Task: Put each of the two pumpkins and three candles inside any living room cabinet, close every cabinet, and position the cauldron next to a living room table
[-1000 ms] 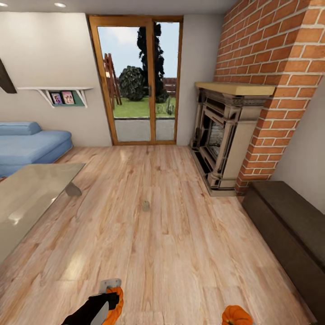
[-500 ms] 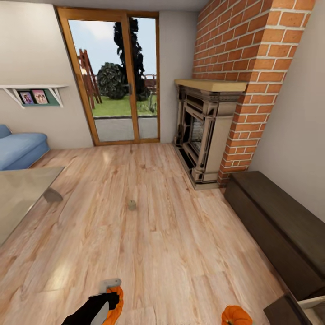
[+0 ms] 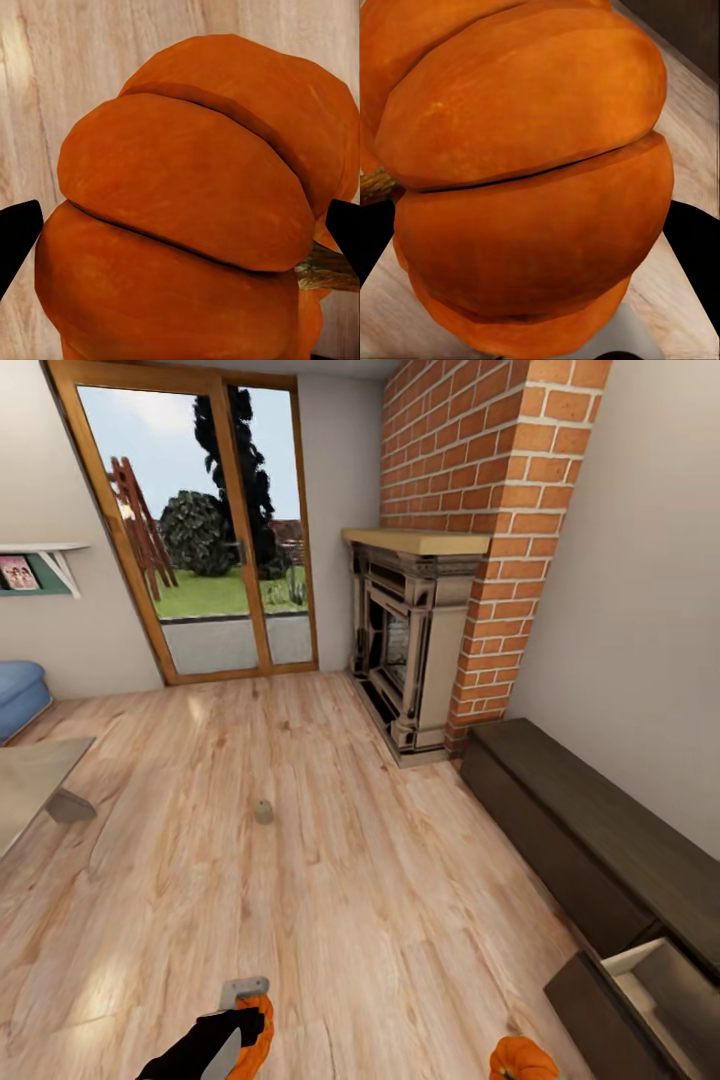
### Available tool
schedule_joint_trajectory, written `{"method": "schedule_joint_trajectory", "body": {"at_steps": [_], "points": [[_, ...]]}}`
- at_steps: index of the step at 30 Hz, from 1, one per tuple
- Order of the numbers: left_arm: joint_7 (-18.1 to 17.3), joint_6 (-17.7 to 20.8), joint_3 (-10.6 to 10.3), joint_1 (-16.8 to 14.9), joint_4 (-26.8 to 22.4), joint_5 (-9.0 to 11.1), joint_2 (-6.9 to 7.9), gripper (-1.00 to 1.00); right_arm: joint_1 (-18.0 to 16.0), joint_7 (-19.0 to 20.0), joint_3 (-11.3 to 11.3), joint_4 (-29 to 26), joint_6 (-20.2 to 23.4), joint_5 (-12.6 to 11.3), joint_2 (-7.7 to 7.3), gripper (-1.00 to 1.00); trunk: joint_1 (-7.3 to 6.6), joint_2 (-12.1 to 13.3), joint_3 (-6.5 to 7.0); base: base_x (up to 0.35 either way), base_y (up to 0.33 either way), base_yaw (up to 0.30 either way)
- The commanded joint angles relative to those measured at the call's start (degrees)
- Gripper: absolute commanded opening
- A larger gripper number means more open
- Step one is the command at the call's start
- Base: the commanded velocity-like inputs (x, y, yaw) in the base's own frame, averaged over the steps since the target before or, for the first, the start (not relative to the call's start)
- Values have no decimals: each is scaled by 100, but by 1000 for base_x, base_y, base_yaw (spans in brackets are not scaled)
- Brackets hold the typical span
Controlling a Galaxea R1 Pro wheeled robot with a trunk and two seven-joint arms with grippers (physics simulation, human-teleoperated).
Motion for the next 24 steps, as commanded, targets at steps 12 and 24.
{"method": "schedule_joint_trajectory", "body": {"at_steps": [12, 24], "points": [[9, -1, -1, 0, -1, -6, 1, -100, 0, -8, 3, -1, -1, 0, 0, -100, 0, 0, -66, -134, 34, -249], [11, 1, -4, 0, -1, -9, 1, -100, 0, -8, 12, -1, -1, 0, 0, -100, 0, 0, -134, -71, 0, -247]]}}
